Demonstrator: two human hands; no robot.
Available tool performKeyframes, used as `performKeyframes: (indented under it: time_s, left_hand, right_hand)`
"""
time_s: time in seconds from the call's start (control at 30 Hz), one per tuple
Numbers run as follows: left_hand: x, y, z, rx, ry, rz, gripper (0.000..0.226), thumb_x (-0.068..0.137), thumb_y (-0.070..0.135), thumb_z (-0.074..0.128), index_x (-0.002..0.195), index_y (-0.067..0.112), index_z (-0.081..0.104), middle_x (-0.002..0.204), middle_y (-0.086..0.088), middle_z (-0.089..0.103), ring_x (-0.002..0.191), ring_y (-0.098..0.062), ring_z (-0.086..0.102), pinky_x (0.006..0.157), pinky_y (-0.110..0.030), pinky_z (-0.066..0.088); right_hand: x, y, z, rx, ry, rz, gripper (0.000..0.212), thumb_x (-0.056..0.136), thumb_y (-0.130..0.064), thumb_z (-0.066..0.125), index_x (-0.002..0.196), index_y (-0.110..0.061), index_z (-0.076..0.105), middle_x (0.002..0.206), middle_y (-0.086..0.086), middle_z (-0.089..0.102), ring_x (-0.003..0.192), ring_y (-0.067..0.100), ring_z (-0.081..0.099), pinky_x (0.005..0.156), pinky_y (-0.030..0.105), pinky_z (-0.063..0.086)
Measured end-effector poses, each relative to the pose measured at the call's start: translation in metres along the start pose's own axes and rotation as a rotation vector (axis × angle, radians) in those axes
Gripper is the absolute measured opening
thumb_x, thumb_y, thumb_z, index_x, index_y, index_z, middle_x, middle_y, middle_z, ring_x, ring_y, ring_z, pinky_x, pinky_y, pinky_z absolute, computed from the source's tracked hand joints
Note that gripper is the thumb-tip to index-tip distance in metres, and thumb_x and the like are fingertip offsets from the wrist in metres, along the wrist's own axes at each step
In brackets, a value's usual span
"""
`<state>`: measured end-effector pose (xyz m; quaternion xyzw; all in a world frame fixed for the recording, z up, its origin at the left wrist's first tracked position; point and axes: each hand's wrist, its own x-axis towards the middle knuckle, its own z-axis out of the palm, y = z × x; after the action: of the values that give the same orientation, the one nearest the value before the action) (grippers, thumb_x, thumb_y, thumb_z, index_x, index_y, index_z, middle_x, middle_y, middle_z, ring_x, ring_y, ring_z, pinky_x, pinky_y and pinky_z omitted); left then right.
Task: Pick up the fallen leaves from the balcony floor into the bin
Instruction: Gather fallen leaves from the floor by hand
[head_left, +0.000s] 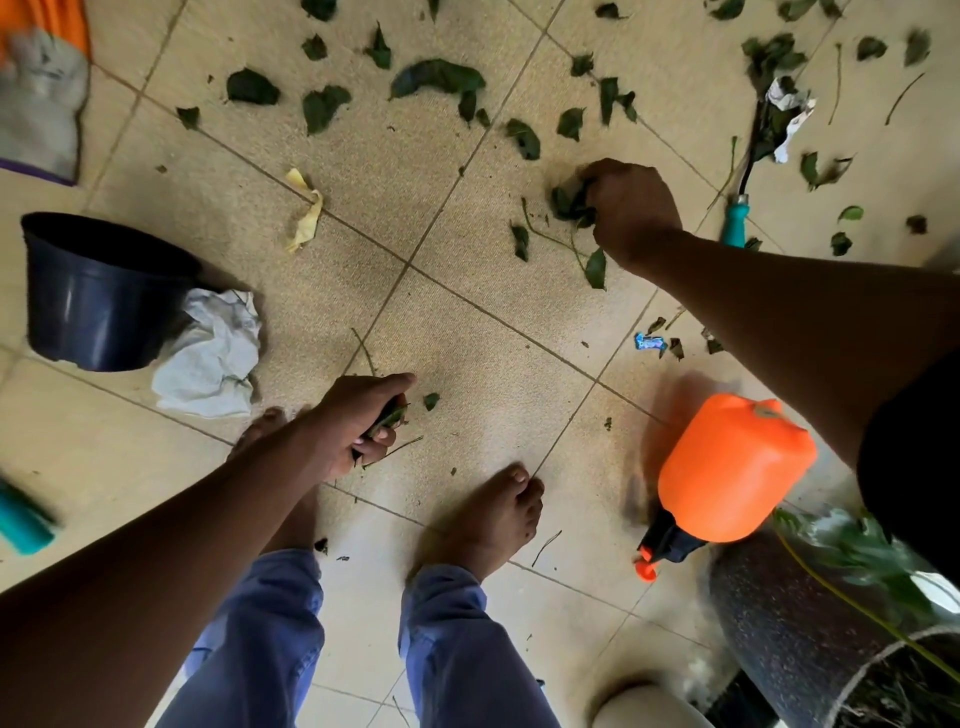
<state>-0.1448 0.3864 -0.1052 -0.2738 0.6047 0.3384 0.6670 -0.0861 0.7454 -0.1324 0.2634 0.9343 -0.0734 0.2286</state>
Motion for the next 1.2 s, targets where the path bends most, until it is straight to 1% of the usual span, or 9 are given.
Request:
performKeyframes:
  time_s: [0.13,0.23,0.47,0.63,0.7,0.77,0.9,1.07,1.2]
  left_hand:
    - [-0.002,-0.006,-0.005,0.010,-0.008,-0.008,0.040,0.096,0.033,0.068,0.067,0.015,0.047,0.059,-0.004,0.045,0.039,-0.010,0.032,0.036,-0.012,0.016]
    - [-0.004,-0.006,-0.009,0.004,0.007,-0.016,0.040,0.095,0.033,0.069,0.066,0.015,0.048,0.058,-0.004,0.046,0.037,-0.009,0.032,0.036,-0.011,0.016]
    - [-0.002,-0.001,-0.008,0.031,0.012,0.004,0.039,0.095,0.032,0.069,0.067,0.015,0.048,0.059,-0.005,0.044,0.037,-0.010,0.033,0.038,-0.011,0.016]
    - [0.001,0.006,-0.005,0.043,-0.012,0.012,0.040,0.094,0.034,0.069,0.066,0.016,0.047,0.061,-0.005,0.043,0.038,-0.011,0.032,0.038,-0.012,0.016]
    - [0.001,0.008,-0.004,0.033,-0.021,0.019,0.040,0.095,0.033,0.069,0.066,0.016,0.048,0.061,-0.005,0.044,0.038,-0.010,0.033,0.038,-0.012,0.016]
    - [0.002,0.010,-0.004,0.019,-0.019,0.026,0.040,0.095,0.033,0.069,0.066,0.016,0.048,0.061,-0.005,0.045,0.038,-0.010,0.033,0.037,-0.012,0.016]
    - [0.002,0.007,-0.008,0.006,-0.009,0.024,0.039,0.095,0.032,0.069,0.067,0.015,0.048,0.062,-0.005,0.047,0.037,-0.010,0.033,0.036,-0.012,0.016]
    - [-0.002,-0.001,-0.015,0.009,-0.014,0.004,0.040,0.097,0.033,0.067,0.066,0.015,0.048,0.061,-0.005,0.045,0.036,-0.009,0.032,0.036,-0.012,0.015]
    - [-0.003,-0.002,-0.018,0.008,-0.011,0.002,0.041,0.096,0.033,0.068,0.065,0.015,0.047,0.058,-0.004,0.045,0.037,-0.009,0.032,0.036,-0.012,0.015]
  right_hand:
    - [-0.002,0.012,-0.004,0.022,0.082,0.195,0.025,0.090,0.004,0.057,0.114,0.001,0.065,0.114,0.022,0.065,0.108,0.040,0.062,0.084,0.040,0.053]
    - [-0.003,0.022,-0.011,0.151,0.111,0.293,0.022,0.087,-0.001,0.061,0.104,-0.010,0.071,0.111,0.015,0.066,0.106,0.033,0.062,0.076,0.033,0.047]
    - [-0.004,0.011,-0.031,0.446,0.227,0.283,0.031,0.076,-0.008,0.072,0.102,-0.018,0.058,0.088,0.000,0.069,0.080,0.017,0.063,0.059,0.023,0.040]
    - [0.005,-0.007,-0.013,0.471,0.036,0.372,0.059,0.079,-0.012,0.080,0.134,-0.026,0.061,0.134,0.004,0.063,0.124,0.021,0.058,0.092,0.019,0.044]
    - [0.007,-0.013,-0.001,0.468,0.031,0.411,0.055,0.082,-0.008,0.077,0.134,-0.021,0.063,0.137,0.004,0.060,0.128,0.023,0.055,0.101,0.026,0.049]
    - [0.009,-0.018,0.006,0.404,0.063,0.428,0.037,0.085,-0.008,0.072,0.121,-0.017,0.069,0.124,0.007,0.066,0.117,0.026,0.061,0.093,0.037,0.056]
    - [0.015,-0.013,0.005,0.348,0.141,0.450,0.020,0.086,-0.015,0.072,0.105,-0.020,0.075,0.111,0.004,0.069,0.105,0.025,0.065,0.081,0.032,0.056]
    - [-0.005,-0.032,-0.003,0.428,0.220,0.215,0.014,0.084,-0.013,0.076,0.097,-0.014,0.073,0.101,-0.016,0.057,0.087,-0.008,0.052,0.070,0.017,0.046]
    - [-0.039,-0.056,0.008,0.232,0.032,-0.195,0.020,0.082,0.003,0.070,0.095,-0.011,0.076,0.130,0.002,0.053,0.087,0.019,0.064,0.074,0.031,0.058]
